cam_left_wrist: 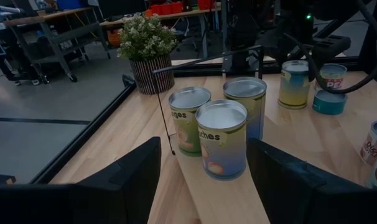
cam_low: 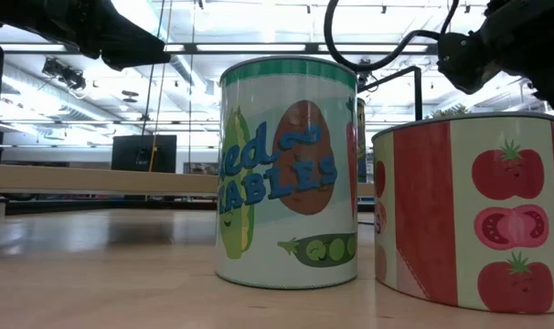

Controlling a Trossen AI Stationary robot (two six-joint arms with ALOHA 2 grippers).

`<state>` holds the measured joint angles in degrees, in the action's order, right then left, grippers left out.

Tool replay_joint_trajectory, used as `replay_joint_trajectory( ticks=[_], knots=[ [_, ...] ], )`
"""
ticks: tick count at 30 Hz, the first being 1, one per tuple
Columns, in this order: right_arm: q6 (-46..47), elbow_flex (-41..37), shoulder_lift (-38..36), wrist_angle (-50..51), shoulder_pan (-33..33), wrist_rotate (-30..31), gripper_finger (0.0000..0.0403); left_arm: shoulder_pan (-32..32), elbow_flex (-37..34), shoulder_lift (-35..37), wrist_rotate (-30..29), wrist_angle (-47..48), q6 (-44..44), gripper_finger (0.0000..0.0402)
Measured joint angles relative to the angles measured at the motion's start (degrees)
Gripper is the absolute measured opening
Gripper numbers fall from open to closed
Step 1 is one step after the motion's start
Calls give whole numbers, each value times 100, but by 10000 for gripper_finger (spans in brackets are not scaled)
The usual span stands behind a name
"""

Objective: Pick and place cans onto a shelf
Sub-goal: Put the big can on the shelf

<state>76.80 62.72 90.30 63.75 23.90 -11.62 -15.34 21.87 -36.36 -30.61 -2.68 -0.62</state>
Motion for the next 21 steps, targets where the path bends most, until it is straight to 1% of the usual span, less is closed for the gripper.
replay_joint_trajectory(
  ticks=[5, 9, 14, 21],
  knots=[
    [32, -33, 40, -64, 42, 69, 386, 1, 0, 0, 0, 0, 0, 243],
    [39, -338, 76, -391, 57, 87, 375, -1, -2, 0, 0, 15, 0, 243],
    [-18, -687, 79, -695, 44, -70, 364, 0, -2, 0, 0, 51, 2, 243],
    [-164, -811, 79, -704, 39, -207, 332, -1, -2, 0, 2, 48, 2, 243]
  ],
)
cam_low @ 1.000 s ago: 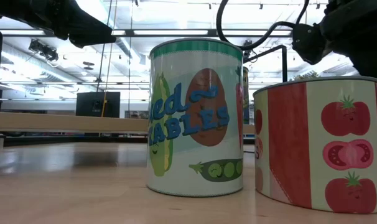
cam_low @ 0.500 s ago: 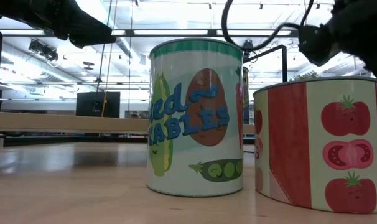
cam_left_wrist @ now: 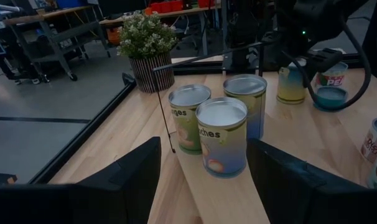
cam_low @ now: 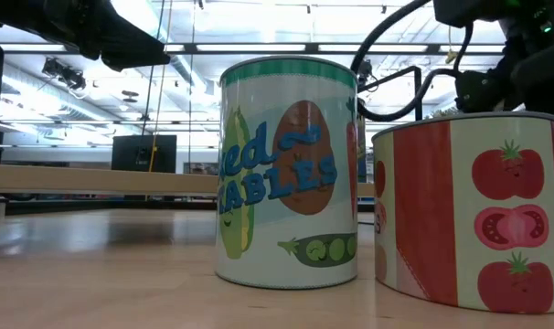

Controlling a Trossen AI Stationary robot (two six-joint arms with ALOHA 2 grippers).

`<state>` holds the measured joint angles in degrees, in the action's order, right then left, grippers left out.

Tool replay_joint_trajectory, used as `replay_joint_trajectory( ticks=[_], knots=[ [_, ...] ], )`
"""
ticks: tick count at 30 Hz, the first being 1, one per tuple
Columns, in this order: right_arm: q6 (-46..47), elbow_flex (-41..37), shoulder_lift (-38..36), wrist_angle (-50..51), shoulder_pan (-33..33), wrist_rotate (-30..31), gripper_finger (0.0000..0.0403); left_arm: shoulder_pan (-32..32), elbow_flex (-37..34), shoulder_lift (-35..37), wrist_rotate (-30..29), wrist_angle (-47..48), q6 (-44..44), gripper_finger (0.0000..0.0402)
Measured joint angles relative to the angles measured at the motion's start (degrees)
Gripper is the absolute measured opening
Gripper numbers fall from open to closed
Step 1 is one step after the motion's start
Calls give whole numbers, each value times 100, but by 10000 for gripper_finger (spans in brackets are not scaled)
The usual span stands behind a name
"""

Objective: Pick and place cans onto a shelf
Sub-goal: Put the big can on the shelf

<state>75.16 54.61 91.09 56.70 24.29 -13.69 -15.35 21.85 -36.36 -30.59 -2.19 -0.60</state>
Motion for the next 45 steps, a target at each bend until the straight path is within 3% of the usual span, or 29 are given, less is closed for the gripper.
replay_joint_trajectory(
  ticks=[6, 12, 24, 29, 34, 45],
  knots=[
    [-140, 93, 0, -282, -37, 52, 321, 0, 0, 0, -2, 1, 0, 243],
    [-494, 542, 29, -821, 21, 543, 324, 2, 0, 0, -2, 0, 2, 243],
    [-1250, 1513, 824, -725, 134, 401, 324, 2, 1, 0, 0, 31, 7, 243],
    [-1865, 2491, 1478, -131, 30, 429, 324, 0, 2, 0, 0, 29, 12, 243],
    [-2489, 3899, 2184, 1261, -96, 991, 324, 1, 2, 0, -1, 30, 14, 243],
    [-3401, 6767, 3646, 2863, -335, 1967, 324, 2, 0, 0, 0, 30, 7, 243]
  ],
)
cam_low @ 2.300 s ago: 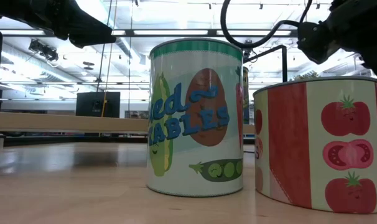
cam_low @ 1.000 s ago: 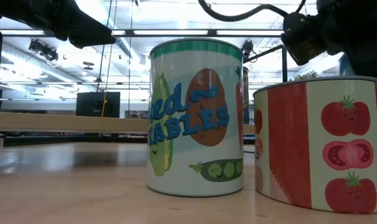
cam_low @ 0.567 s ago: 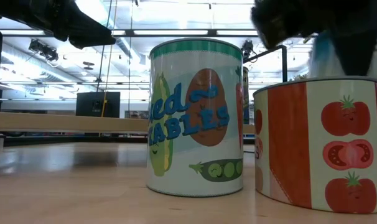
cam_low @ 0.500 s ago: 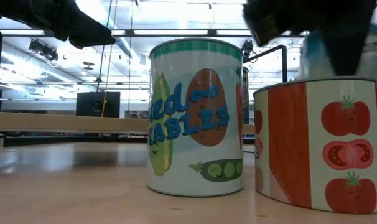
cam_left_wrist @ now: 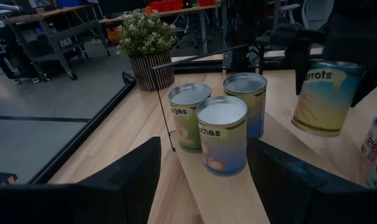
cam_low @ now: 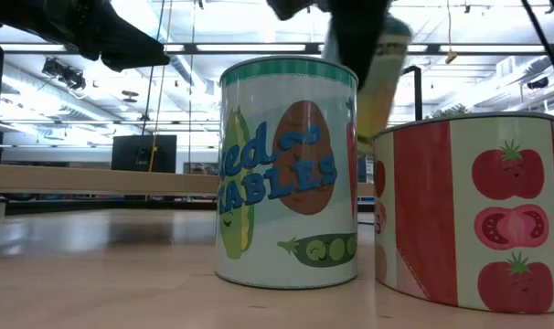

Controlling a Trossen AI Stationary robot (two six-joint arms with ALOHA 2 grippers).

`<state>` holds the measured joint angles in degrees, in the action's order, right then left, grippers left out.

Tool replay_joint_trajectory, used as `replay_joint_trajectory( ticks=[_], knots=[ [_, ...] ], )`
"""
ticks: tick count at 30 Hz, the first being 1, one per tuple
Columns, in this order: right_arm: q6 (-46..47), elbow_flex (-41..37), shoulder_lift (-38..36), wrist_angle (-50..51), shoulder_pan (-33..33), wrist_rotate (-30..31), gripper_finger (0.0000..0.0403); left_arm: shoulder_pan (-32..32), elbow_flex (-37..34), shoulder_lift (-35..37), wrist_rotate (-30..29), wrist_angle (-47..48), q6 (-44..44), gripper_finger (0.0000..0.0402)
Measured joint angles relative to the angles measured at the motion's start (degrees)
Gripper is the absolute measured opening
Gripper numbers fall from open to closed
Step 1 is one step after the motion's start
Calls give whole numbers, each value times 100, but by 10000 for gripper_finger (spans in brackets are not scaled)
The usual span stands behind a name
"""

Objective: Pick and place cans onto a shelf
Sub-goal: Put the big can on the shelf

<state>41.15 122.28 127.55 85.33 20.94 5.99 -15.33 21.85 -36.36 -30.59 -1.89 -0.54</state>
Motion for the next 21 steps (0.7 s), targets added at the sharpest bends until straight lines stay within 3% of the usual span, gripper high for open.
replay_joint_trajectory(
  ticks=[9, 21],
  knots=[
    [-976, 1107, 729, 111, -264, 245, 325, -1, 2, 0, -1, 0, 0, 243],
    [-1682, 1154, 756, -171, -529, 9, 332, 0, 2, 0, 0, 2, -4, 243]
  ],
)
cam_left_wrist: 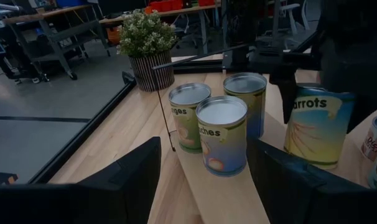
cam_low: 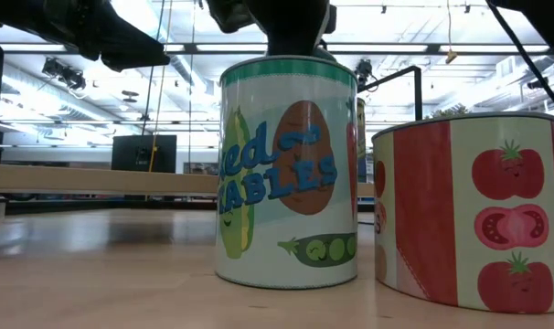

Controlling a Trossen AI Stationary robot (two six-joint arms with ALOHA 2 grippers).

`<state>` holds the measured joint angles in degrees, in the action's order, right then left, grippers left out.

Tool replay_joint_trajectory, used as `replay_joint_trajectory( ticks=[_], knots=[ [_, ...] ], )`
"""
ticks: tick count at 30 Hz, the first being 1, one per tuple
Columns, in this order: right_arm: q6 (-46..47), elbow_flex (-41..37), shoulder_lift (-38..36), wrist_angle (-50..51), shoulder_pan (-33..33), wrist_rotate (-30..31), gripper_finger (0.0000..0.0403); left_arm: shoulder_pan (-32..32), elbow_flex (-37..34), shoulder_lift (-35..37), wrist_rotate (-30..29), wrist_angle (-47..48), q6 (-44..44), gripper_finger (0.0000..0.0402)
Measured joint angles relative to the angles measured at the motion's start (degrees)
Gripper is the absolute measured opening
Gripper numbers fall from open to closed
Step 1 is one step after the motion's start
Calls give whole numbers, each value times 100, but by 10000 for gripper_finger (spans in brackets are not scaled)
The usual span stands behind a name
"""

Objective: Pick and place cans onto a shelf
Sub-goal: Put the big can on the shelf

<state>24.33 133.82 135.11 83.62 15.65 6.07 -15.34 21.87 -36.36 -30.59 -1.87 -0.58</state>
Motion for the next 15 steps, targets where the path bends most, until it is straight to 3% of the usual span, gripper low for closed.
replay_joint_trajectory(
  ticks=[15],
  knots=[
    [-356, -9, 85, -260, -194, 193, 398, -1, 0, 0, 0, 2, 0, 243]
  ],
)
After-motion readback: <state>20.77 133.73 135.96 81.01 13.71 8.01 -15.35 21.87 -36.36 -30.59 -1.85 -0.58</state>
